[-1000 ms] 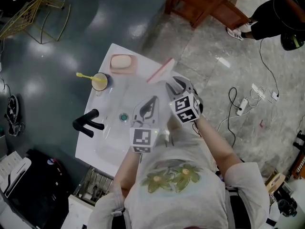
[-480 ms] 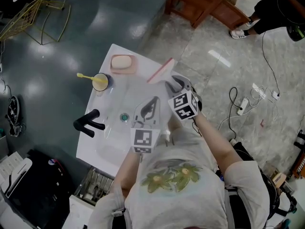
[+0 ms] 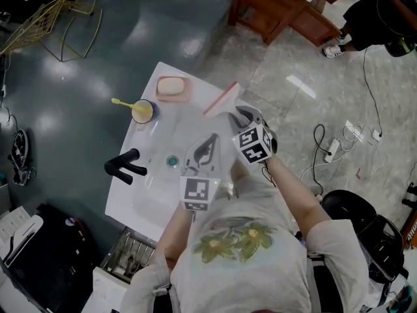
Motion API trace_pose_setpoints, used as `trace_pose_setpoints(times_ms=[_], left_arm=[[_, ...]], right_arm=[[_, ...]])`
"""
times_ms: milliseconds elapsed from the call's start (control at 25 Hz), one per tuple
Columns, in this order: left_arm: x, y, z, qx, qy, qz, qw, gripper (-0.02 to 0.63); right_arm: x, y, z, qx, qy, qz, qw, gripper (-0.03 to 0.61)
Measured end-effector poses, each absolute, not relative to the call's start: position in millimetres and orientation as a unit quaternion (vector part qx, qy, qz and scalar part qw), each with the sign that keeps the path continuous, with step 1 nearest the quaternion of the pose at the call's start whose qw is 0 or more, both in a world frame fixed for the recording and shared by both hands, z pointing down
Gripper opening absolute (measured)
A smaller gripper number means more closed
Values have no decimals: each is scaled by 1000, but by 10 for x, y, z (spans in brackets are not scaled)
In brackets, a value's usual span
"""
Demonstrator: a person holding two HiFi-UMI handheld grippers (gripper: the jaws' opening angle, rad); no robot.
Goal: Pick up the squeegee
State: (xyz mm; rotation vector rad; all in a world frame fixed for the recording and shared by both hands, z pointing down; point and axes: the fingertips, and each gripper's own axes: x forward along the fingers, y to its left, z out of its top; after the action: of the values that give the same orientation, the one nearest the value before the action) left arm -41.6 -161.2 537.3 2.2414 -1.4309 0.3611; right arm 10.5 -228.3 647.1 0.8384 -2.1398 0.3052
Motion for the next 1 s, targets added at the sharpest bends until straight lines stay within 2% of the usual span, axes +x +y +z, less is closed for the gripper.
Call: trace_pose_setpoints(times_ms=[1000], left_arm=[[-673, -1479, 5119, 807, -547, 103, 197, 9]], right_arm=[[-46, -2039, 5744, 337, -868, 96, 352, 104]])
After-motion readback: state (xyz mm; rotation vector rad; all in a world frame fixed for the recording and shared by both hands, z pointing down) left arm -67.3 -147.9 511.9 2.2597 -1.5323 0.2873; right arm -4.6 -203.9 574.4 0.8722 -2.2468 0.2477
